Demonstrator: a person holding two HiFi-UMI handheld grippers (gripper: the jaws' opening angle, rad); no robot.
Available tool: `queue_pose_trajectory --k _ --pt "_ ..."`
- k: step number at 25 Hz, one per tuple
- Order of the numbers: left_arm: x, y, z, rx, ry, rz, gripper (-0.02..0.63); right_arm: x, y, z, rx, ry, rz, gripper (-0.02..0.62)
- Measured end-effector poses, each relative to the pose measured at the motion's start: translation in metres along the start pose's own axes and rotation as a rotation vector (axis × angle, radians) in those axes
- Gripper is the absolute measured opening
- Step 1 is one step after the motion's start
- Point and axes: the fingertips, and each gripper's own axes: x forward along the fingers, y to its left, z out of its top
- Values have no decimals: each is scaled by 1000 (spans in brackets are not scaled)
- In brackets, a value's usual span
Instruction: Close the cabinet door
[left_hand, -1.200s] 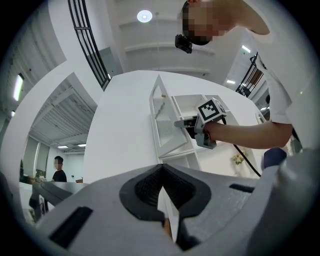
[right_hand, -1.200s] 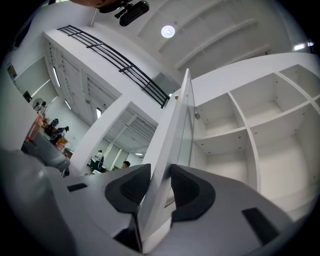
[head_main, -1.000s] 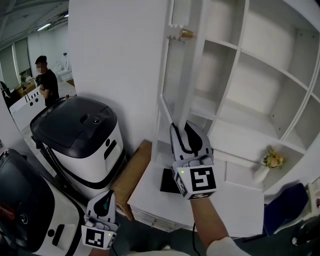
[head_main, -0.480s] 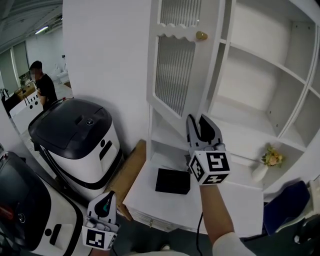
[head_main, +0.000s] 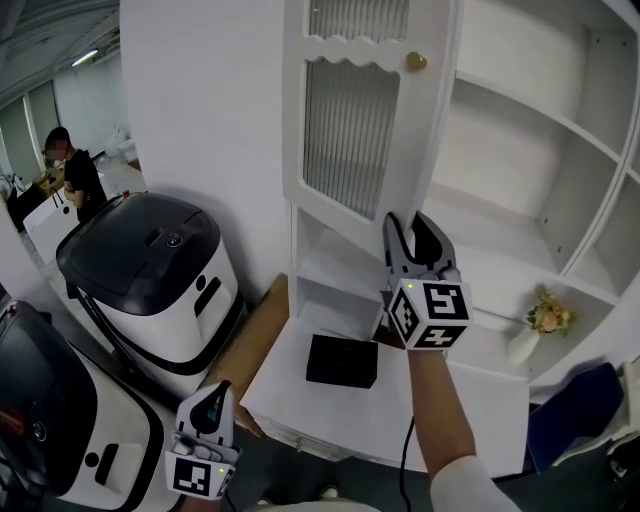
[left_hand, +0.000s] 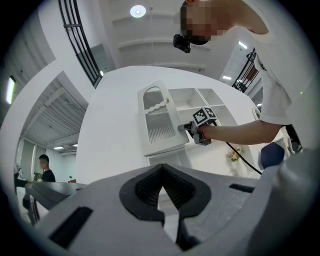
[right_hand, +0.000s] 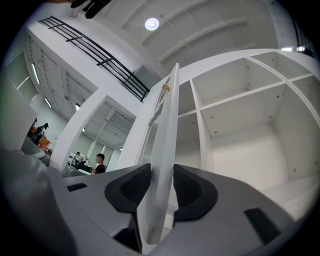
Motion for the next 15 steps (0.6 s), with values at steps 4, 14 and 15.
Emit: queue_pose_trajectory --k 4,14,15 --pt "4 0 -3 21 4 9 3 6 -19 -4 -49 9 -46 154" --pt "25 -13 0 39 15 11 3 20 -56 -15 -23 35 -60 218" --pt "26 -14 -1 48 18 9 3 21 -59 -15 -25 37 -61 219"
